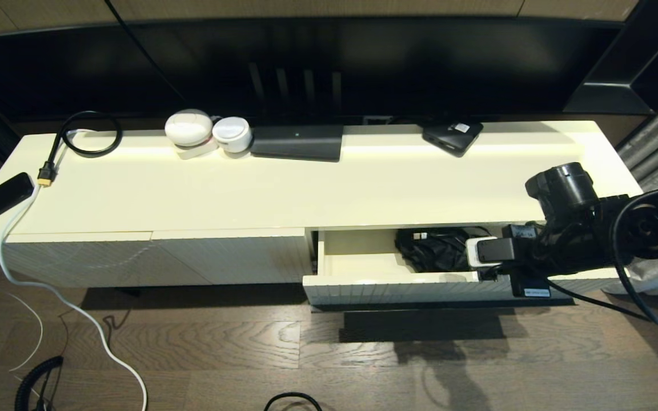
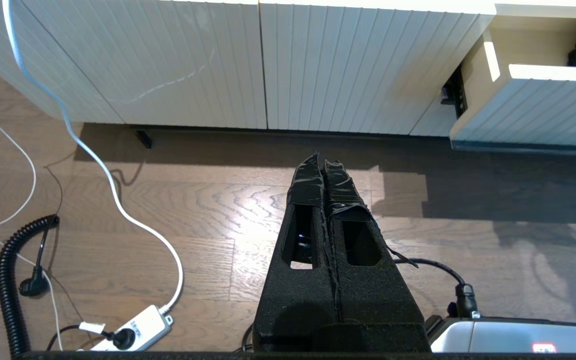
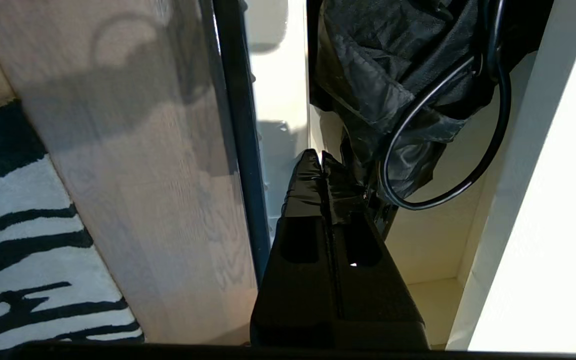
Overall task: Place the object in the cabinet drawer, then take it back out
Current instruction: Open the drawer
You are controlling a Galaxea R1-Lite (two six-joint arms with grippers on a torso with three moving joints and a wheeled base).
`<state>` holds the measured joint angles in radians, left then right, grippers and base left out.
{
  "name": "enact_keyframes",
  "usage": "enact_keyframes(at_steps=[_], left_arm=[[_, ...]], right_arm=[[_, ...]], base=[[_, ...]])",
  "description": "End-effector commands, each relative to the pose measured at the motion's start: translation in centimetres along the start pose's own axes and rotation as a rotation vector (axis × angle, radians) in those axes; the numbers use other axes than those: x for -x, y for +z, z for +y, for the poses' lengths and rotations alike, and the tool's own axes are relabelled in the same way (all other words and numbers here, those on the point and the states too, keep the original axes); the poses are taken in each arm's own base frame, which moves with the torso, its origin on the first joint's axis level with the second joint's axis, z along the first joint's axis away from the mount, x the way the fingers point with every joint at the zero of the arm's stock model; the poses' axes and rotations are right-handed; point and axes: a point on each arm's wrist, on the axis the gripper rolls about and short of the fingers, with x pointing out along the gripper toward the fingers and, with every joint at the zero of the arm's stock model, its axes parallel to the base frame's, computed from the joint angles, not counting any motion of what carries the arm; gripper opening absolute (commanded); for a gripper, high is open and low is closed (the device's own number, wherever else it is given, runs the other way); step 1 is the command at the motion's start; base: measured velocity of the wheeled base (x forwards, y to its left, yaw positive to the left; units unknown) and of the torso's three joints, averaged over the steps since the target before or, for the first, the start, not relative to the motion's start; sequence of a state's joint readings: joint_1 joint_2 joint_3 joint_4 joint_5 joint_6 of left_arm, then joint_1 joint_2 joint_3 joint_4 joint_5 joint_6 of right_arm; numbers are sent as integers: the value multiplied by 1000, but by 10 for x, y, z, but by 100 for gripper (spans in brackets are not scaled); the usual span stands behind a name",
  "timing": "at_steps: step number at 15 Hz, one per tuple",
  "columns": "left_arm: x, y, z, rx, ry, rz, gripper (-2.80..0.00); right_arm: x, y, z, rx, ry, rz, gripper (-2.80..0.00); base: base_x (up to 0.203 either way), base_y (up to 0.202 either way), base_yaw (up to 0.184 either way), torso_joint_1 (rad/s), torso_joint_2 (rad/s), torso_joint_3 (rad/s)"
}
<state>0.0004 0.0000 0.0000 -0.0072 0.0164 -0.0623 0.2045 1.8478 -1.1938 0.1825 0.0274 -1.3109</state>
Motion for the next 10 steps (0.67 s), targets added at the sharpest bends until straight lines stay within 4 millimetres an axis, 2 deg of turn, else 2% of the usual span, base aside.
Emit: enact_keyframes(at_steps=[1, 10], left_arm=[[0, 0, 0, 1, 2, 1, -280], [0, 0, 0, 1, 1, -1, -280]], right_arm=[[-7, 0, -1, 7, 11, 4, -280], [1, 2, 7, 0, 16, 12, -280]], base=[[0, 0, 0, 0, 0, 0], [0, 0, 0, 0, 0, 0]])
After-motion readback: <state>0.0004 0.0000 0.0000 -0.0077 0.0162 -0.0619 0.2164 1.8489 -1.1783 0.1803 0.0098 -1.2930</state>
